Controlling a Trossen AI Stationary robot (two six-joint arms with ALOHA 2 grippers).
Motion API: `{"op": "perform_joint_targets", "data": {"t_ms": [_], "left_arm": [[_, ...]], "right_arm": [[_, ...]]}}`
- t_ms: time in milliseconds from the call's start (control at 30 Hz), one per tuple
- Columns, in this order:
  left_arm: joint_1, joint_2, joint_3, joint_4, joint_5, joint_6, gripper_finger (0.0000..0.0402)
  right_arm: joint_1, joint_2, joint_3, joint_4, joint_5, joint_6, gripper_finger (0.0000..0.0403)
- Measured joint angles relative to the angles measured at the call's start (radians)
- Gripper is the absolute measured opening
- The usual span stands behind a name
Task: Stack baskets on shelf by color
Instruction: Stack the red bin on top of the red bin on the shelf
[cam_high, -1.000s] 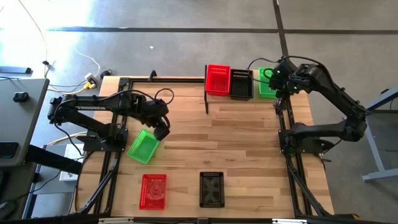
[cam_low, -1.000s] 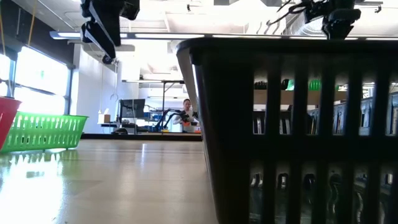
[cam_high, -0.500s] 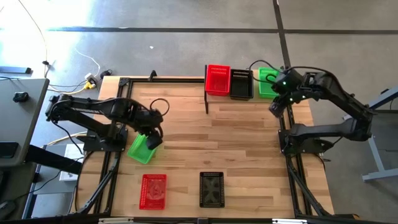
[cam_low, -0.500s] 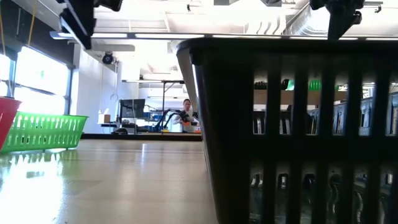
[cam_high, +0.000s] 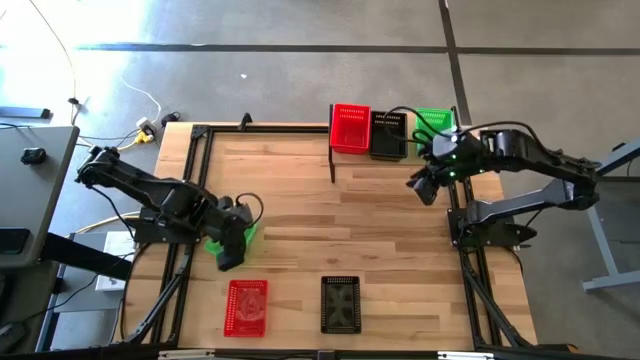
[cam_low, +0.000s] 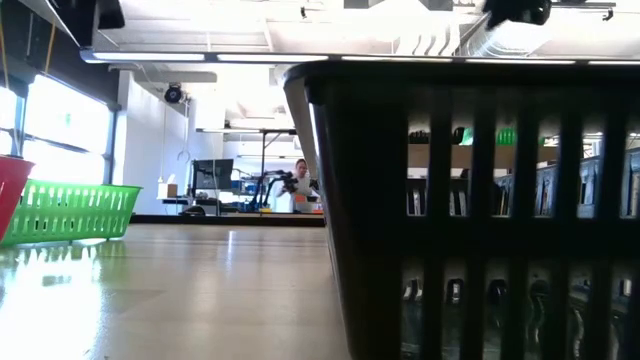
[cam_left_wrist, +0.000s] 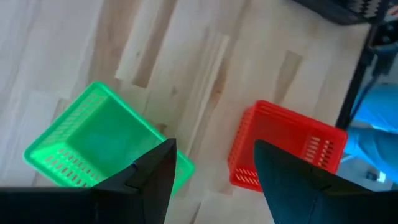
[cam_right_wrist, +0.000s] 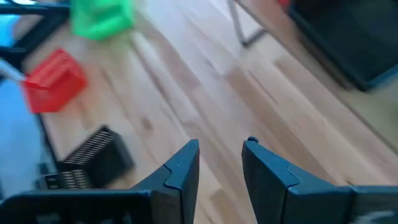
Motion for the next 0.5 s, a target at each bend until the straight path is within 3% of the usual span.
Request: {"op": "perform_joint_targets", "data": {"t_ms": [233,500], "left_arm": [[-0.112,0.020,-0.002,0.048,-0.022,0.027,0.0203],[-0.196,0.103,-0.001,0.112,-0.073,0.117,0.0203]], "right_arm": [[0.120,0.047,0.000,0.130,0.011,0.010,0.0108],[0.223,0.126,0.000,0.144,0.011,0.035,0.0108]]}}
